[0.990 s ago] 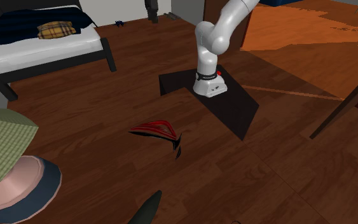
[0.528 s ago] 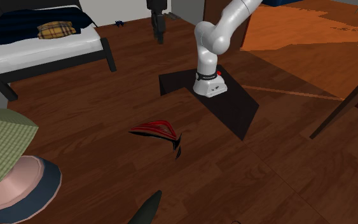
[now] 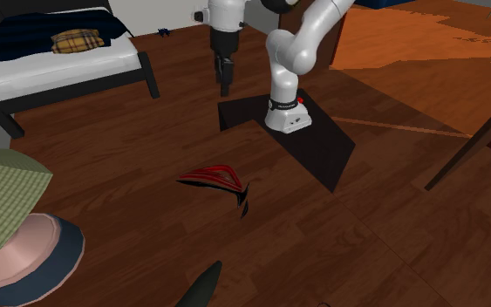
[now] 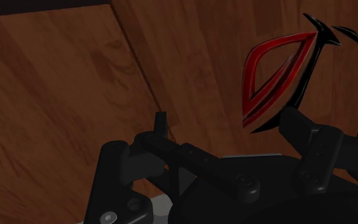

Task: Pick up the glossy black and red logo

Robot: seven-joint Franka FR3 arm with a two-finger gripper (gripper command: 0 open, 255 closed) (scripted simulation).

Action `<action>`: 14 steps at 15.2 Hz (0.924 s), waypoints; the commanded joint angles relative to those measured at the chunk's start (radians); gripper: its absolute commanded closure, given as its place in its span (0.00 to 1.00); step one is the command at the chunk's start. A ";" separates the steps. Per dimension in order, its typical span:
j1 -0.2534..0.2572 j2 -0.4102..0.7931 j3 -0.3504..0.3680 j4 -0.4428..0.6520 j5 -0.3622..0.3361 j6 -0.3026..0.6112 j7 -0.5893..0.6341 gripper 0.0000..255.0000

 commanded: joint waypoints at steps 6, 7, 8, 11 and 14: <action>-0.018 0.163 0.254 -0.011 0.042 0.265 0.195 0.00; -0.031 0.194 0.295 -0.005 0.038 0.302 0.227 0.00; -0.049 0.226 0.337 0.003 0.030 0.340 0.260 0.00; -0.130 0.331 0.481 0.036 -0.022 0.447 0.375 0.00; -0.274 0.440 0.667 0.084 -0.130 0.542 0.523 0.00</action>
